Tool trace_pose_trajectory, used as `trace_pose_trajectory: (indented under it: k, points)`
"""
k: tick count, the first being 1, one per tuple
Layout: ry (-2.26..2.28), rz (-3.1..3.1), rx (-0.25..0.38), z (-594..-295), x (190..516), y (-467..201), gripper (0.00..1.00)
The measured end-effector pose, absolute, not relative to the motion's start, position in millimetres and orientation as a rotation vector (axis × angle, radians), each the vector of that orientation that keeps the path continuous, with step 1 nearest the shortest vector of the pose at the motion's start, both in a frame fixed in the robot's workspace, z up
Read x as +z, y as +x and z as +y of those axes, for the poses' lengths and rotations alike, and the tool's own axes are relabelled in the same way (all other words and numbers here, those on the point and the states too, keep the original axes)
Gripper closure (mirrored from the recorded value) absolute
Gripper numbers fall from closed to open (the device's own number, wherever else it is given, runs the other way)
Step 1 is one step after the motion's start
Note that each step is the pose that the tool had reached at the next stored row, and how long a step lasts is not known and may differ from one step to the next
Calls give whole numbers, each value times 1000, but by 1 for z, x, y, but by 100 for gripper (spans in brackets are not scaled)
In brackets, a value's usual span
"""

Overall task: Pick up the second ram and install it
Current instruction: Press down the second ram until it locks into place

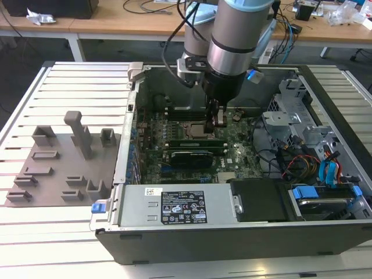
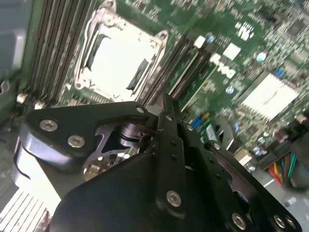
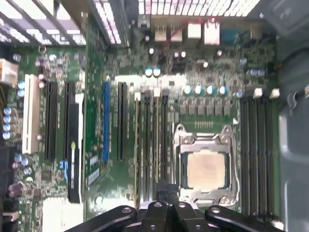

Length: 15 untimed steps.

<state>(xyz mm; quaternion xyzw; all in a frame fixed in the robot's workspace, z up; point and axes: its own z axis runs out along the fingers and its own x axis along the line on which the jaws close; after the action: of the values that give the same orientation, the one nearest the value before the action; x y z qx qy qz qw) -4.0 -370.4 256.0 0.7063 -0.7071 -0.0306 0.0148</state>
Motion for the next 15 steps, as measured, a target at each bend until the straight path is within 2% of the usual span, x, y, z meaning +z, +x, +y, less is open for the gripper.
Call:
trace_pose_trajectory:
  k: [9, 15]
  points:
    - [2197, -2199, -94, -373, 227, 20, 90]
    - [2202, -2204, -86, -372, 234, -8, 90]
